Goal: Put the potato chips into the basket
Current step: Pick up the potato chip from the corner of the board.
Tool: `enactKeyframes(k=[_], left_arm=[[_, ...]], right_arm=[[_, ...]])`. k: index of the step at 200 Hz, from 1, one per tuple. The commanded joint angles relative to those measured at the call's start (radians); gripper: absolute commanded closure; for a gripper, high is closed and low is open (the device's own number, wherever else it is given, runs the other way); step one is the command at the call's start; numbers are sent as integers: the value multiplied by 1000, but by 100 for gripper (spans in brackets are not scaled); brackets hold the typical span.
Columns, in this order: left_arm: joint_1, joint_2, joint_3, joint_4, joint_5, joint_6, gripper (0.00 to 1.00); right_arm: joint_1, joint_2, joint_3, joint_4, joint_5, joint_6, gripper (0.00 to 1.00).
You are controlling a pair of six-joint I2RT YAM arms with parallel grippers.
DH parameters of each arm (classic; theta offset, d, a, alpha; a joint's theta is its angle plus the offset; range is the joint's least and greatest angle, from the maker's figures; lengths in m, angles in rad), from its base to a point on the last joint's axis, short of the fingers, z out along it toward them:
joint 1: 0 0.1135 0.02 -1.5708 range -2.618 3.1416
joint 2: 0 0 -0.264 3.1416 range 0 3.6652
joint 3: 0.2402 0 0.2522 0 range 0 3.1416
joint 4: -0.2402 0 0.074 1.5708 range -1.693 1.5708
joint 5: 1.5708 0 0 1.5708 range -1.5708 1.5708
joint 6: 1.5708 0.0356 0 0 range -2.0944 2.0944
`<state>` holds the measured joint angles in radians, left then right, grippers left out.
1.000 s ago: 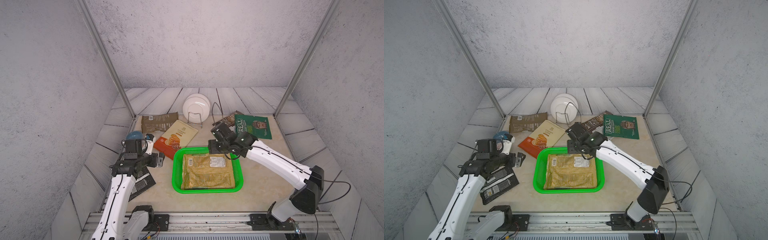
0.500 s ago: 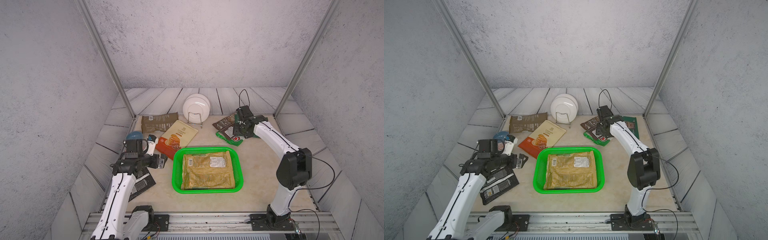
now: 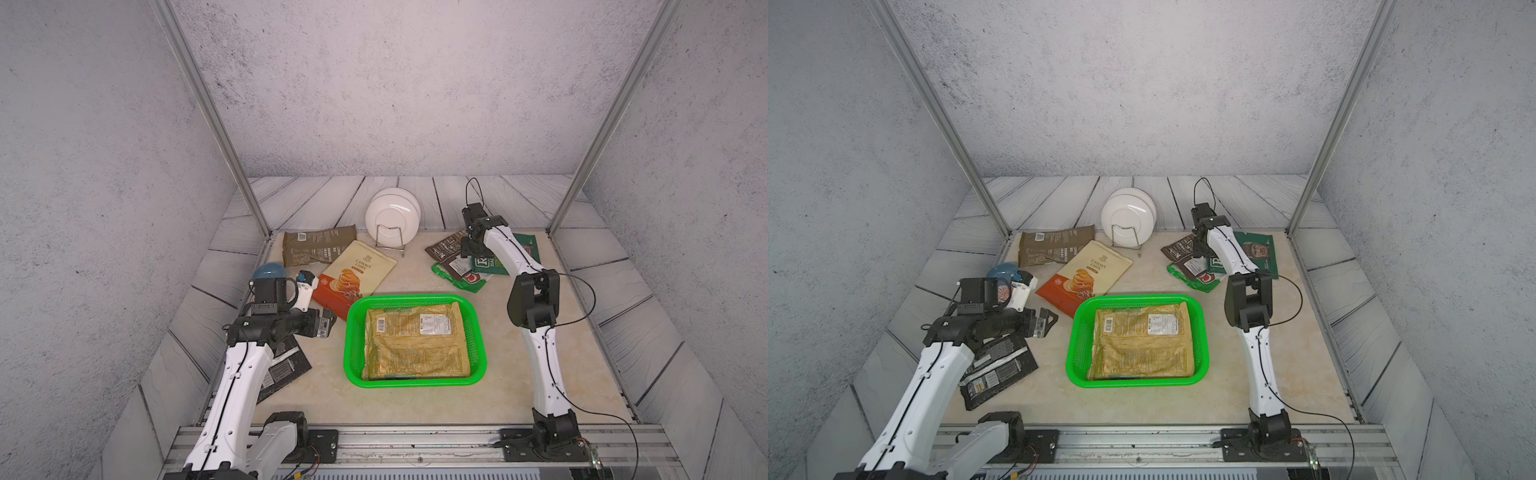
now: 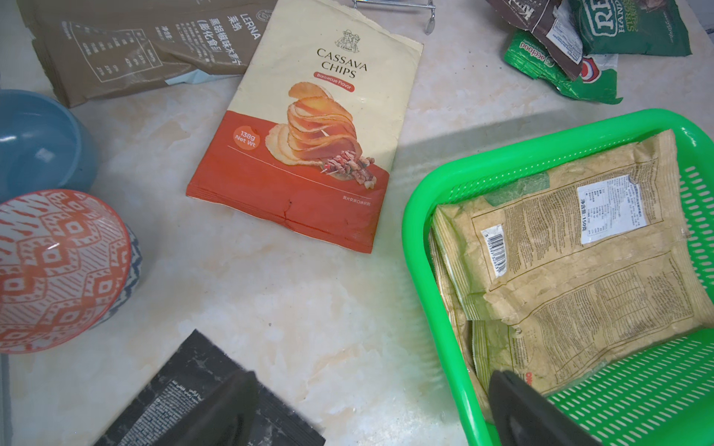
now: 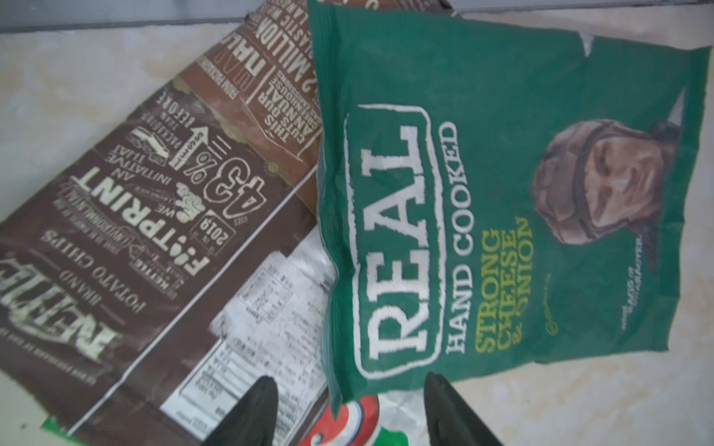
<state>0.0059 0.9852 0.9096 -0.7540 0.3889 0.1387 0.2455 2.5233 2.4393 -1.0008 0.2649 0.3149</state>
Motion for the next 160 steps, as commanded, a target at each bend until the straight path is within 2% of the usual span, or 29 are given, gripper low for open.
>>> enactKeyframes(k=[1,67,101,124,143,160], left_arm=[[-7,7,-3,-10,4,13,0],[-7,6,-3,-7,-4,10,0],[-7,6,-3,-5,-10,10,0],[-7,5,-3,-6,-12,8,0],[-7,7,-4,-4,-13,8,0],[-7,6,-1,-5,-13,8,0]], right_arm=[[-6,116,135,-119,42,-40,35],[-32,177,136,-140,32,-50,36],[-44,189,130,-140,33,-35,43],[-45,186,125,-130,21,-31,56],[-45,162,107,-119,16,-30,76],[-45,118,67,-97,23,-29,83]])
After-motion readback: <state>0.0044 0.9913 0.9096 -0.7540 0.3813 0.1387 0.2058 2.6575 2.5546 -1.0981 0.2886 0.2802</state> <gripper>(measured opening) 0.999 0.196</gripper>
